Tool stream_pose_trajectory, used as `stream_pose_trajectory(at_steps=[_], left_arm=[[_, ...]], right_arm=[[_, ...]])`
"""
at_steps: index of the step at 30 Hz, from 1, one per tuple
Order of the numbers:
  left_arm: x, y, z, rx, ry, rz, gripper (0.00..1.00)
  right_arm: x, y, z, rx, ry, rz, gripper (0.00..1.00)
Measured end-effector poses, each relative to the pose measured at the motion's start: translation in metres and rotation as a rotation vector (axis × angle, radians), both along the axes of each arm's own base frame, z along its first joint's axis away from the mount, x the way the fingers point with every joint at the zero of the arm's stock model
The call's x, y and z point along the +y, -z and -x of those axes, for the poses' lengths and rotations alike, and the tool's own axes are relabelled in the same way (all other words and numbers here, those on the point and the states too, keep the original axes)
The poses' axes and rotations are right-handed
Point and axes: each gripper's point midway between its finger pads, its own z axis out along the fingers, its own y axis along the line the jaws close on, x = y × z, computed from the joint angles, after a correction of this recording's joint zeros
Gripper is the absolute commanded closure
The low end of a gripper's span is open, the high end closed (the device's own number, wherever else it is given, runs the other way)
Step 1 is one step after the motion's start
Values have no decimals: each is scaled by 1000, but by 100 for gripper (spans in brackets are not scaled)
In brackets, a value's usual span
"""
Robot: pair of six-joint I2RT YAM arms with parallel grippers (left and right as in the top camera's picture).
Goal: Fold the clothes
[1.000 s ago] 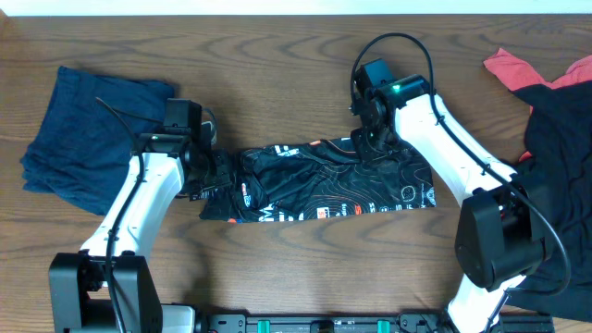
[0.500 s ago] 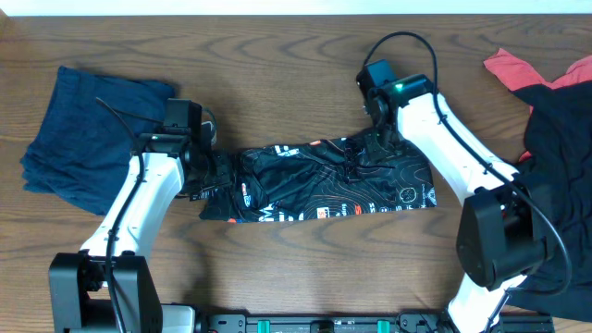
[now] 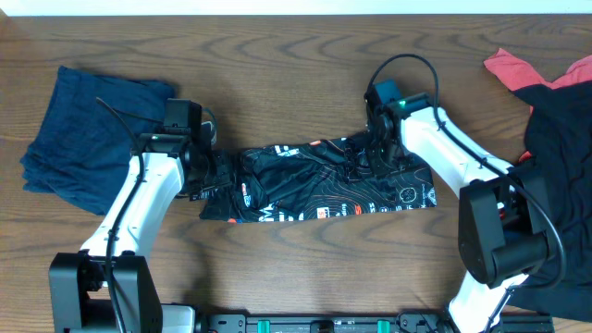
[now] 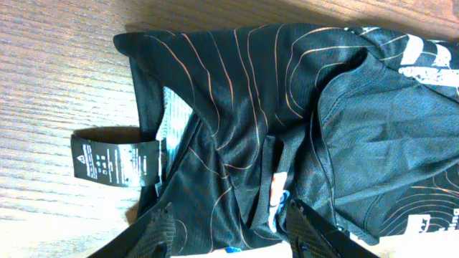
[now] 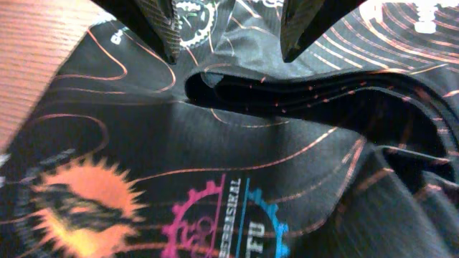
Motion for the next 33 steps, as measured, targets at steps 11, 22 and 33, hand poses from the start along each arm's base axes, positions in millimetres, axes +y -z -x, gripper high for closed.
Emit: stream_pose_trajectory(at_steps=[11, 22, 33], left_arm=[[0, 0, 0, 0, 0, 0, 48], [0, 0, 0, 0, 0, 0, 48], [0, 0, 0, 0, 0, 0, 48]], right_arm=[[4, 9, -9, -40, -18, -18, 65], [-1, 20, 9, 16, -36, -7, 99], [60, 18, 45, 133, -274, -222, 99]])
